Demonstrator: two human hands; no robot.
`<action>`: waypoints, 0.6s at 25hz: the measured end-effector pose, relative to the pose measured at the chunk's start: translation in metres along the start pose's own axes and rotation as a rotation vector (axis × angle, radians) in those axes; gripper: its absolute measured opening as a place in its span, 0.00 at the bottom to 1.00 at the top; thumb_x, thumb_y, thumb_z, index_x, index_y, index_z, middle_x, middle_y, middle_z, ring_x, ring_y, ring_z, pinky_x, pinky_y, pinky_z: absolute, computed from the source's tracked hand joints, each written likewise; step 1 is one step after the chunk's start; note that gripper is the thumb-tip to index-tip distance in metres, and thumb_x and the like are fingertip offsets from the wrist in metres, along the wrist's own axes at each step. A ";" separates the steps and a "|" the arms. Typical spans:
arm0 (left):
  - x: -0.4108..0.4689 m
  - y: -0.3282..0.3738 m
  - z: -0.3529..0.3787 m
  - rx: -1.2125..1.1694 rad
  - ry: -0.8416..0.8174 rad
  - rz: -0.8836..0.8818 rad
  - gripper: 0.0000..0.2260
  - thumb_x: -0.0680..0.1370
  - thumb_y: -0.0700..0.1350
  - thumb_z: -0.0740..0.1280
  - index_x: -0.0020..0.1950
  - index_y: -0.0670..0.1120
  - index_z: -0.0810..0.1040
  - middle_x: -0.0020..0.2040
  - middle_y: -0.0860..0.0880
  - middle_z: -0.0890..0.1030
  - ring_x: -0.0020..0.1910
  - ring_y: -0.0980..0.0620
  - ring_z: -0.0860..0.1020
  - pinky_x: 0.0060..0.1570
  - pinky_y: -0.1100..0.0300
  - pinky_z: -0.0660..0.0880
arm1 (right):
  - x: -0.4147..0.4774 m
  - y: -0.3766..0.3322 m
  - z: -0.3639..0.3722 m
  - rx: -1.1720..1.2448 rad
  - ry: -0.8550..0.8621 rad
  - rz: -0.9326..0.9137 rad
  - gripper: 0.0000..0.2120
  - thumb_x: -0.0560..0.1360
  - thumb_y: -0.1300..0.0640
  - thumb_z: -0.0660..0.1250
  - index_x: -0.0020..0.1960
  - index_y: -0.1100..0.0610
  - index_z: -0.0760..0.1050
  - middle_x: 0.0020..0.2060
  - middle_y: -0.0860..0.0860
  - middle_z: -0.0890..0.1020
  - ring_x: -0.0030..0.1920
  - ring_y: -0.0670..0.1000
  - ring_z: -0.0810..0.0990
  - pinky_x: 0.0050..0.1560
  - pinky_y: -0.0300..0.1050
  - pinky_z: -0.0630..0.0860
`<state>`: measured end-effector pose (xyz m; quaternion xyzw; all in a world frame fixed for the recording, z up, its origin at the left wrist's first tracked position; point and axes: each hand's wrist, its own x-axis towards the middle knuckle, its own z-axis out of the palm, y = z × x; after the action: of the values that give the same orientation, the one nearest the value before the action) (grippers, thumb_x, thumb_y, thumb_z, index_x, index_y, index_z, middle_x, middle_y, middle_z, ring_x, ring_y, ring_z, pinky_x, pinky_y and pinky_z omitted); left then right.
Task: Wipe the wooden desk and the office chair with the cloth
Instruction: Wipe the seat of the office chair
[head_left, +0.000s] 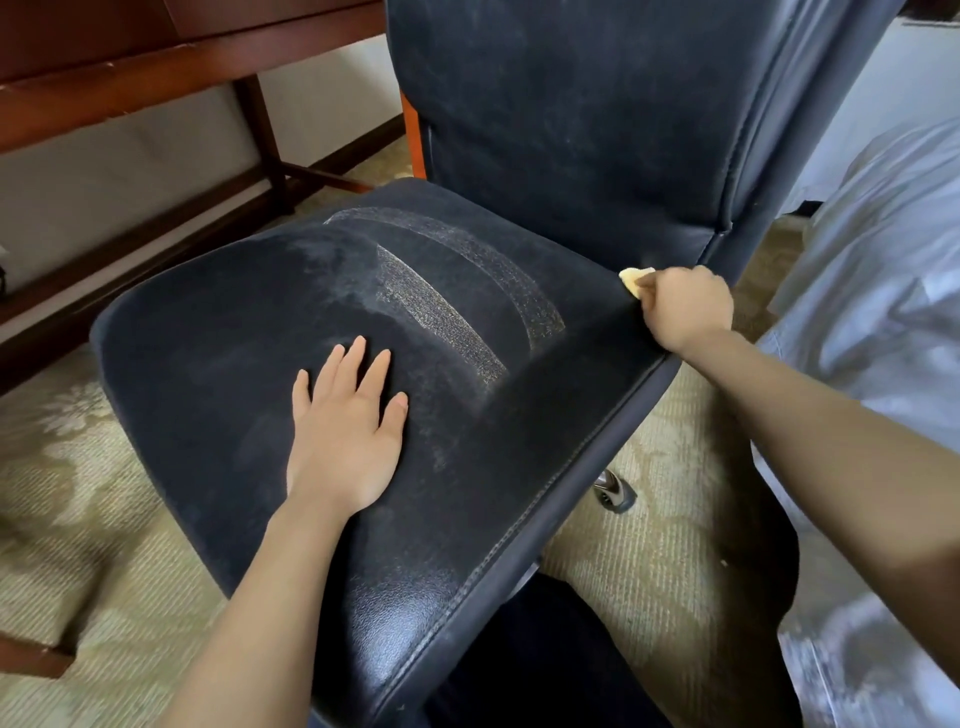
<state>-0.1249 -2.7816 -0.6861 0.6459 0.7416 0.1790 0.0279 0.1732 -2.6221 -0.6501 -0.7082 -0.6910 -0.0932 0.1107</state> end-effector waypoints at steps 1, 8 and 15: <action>0.000 0.001 0.000 0.011 -0.003 -0.004 0.23 0.82 0.52 0.50 0.77 0.50 0.55 0.78 0.50 0.51 0.77 0.53 0.45 0.73 0.51 0.37 | 0.001 -0.010 0.002 0.019 0.006 0.066 0.12 0.77 0.62 0.58 0.54 0.63 0.77 0.51 0.62 0.80 0.55 0.64 0.73 0.53 0.52 0.69; -0.002 0.005 0.001 0.017 0.017 -0.023 0.22 0.82 0.50 0.49 0.77 0.51 0.55 0.78 0.50 0.53 0.77 0.52 0.47 0.73 0.51 0.39 | -0.026 -0.056 -0.001 0.052 -0.057 -0.027 0.14 0.78 0.62 0.56 0.59 0.57 0.77 0.57 0.58 0.75 0.57 0.62 0.67 0.55 0.53 0.67; -0.002 0.005 0.000 0.024 0.004 -0.025 0.22 0.82 0.50 0.49 0.77 0.50 0.55 0.78 0.50 0.54 0.77 0.52 0.47 0.73 0.51 0.39 | -0.111 -0.098 -0.020 0.146 -0.071 -0.512 0.18 0.79 0.58 0.55 0.64 0.46 0.74 0.64 0.44 0.73 0.55 0.55 0.66 0.49 0.48 0.60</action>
<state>-0.1202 -2.7827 -0.6845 0.6367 0.7516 0.1710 0.0208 0.0721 -2.7323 -0.6598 -0.5035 -0.8558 -0.0433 0.1102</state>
